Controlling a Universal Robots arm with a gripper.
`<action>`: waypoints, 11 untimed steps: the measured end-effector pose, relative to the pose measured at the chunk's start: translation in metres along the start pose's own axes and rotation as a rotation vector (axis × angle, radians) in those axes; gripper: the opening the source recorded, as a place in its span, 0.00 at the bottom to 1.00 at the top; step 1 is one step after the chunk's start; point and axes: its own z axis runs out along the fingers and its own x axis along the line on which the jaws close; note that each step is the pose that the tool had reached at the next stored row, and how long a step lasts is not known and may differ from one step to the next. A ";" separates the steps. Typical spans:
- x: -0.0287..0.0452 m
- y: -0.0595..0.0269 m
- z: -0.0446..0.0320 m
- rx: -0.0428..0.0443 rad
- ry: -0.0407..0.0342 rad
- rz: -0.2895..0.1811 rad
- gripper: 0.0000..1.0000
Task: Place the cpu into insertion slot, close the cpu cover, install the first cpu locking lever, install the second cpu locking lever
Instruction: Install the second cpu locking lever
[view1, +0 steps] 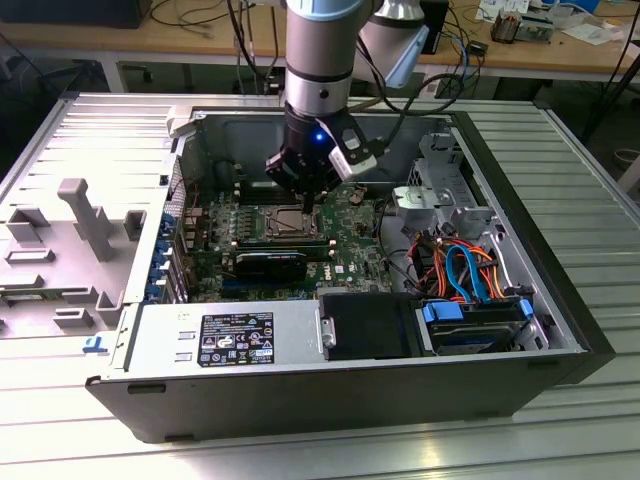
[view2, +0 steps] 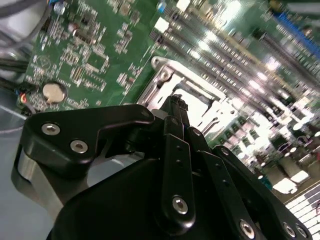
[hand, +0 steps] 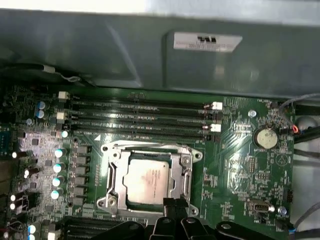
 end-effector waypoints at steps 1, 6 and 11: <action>0.0003 -0.0058 0.0005 -0.0003 0.0001 0.000 0.11; 0.0013 -0.0200 0.0014 -0.0257 -0.0018 0.000 0.11; 0.0020 -0.0295 0.0013 -0.1056 -0.0078 -0.002 0.11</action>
